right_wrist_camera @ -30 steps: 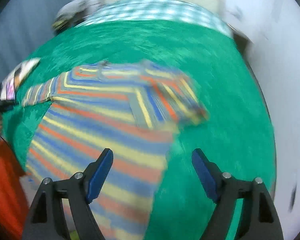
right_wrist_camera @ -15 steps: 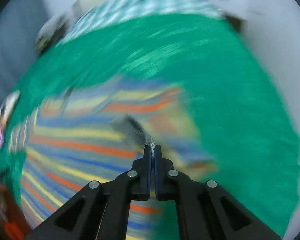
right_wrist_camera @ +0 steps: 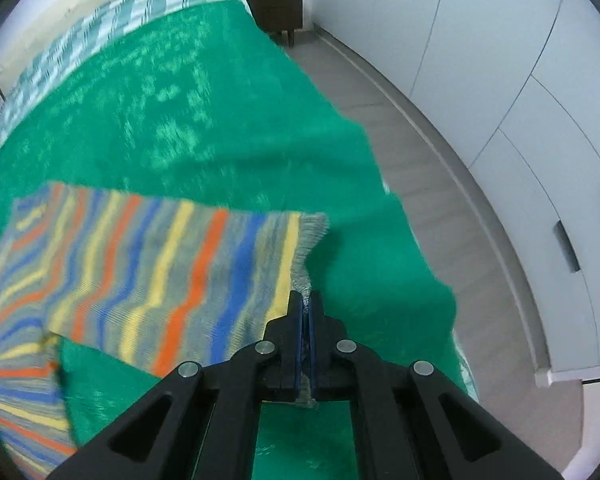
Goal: Fold small clothes
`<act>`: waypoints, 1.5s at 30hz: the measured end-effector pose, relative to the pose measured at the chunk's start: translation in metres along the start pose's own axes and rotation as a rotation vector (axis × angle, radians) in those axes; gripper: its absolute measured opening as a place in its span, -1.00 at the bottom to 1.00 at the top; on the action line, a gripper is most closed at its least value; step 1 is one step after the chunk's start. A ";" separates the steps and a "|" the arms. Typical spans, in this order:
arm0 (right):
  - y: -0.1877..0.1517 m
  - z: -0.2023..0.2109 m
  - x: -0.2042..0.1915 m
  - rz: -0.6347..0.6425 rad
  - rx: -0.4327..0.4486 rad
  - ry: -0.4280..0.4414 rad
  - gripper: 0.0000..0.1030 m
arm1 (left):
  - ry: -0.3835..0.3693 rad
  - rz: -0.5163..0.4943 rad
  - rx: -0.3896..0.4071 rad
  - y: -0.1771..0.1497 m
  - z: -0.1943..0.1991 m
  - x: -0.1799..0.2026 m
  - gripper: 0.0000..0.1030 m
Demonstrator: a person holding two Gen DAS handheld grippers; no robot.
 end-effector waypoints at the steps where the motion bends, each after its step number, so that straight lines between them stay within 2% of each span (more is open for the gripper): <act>1: 0.000 -0.004 0.000 0.000 -0.004 -0.006 -0.96 | -0.003 0.000 0.000 0.000 0.000 -0.001 0.52; 3: -0.006 -0.009 0.006 -0.012 0.000 0.011 -0.95 | -0.006 0.002 -0.001 0.000 0.000 -0.001 0.58; 5: -0.012 -0.004 0.011 -0.018 0.001 0.043 -0.76 | -0.006 -0.001 -0.001 0.000 -0.001 0.000 0.66; 6: -0.013 -0.002 0.016 -0.018 -0.004 0.067 -0.47 | -0.005 -0.006 -0.002 0.000 -0.001 0.001 0.68; 7: -0.017 0.001 0.018 -0.013 -0.003 0.094 0.01 | -0.005 -0.012 -0.004 0.000 -0.001 0.003 0.71; 9: -0.024 0.010 0.025 -0.003 0.028 0.114 0.34 | -0.028 -0.020 -0.007 0.000 0.000 0.005 0.75; 17: -0.051 0.054 0.048 0.037 0.115 0.052 0.34 | -0.127 -0.028 -0.023 -0.002 0.018 0.013 0.77; 19: -0.042 0.066 0.047 0.051 0.137 0.049 0.35 | -0.177 -0.098 -0.018 0.007 0.033 0.031 0.77; 22: -0.026 0.096 0.021 0.130 0.182 0.070 0.35 | -0.212 -0.262 0.051 0.045 0.064 0.074 0.79; 24: -0.012 0.116 -0.015 0.227 0.212 0.105 0.36 | -0.236 -0.375 0.069 0.077 0.076 0.111 0.89; 27: 0.009 0.131 -0.084 0.378 0.226 0.201 0.50 | -0.310 -0.540 -0.001 0.123 0.063 0.173 0.90; 28: 0.015 0.130 -0.105 0.418 0.220 0.229 0.51 | -0.292 -0.578 -0.026 0.138 0.050 0.193 0.90; 30: 0.030 0.120 -0.152 0.504 0.190 0.280 0.51 | -0.201 -0.621 -0.042 0.166 0.018 0.224 0.89; 33: 0.051 0.085 -0.213 0.626 0.108 0.304 0.51 | -0.160 -0.685 -0.098 0.187 -0.019 0.257 0.88; 37: 0.078 0.035 -0.271 0.779 -0.020 0.265 0.51 | -0.108 -0.856 -0.122 0.187 -0.049 0.304 0.88; 41: 0.103 0.002 -0.306 0.875 -0.050 0.197 0.51 | 0.009 -1.008 -0.114 0.184 -0.074 0.329 0.90; 43: 0.117 -0.011 -0.314 0.881 -0.054 0.190 0.51 | -0.004 -1.026 -0.198 0.185 -0.091 0.330 0.93; 44: 0.122 -0.018 -0.318 0.877 -0.078 0.206 0.51 | -0.026 -1.010 -0.229 0.186 -0.094 0.328 0.93; 45: 0.122 -0.029 -0.322 0.873 -0.141 0.241 0.52 | -0.053 -0.998 -0.251 0.188 -0.096 0.328 0.90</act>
Point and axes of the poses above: each gripper's, at about its wrist camera, not at the fingertips, and z roughly against the way its jaws point, x to its right, y to its top, the point moved 5 cm from there along -z, roughly the way its jaws point, and after that the axes turned 12 degrees about -x, right-handed, at the moved point
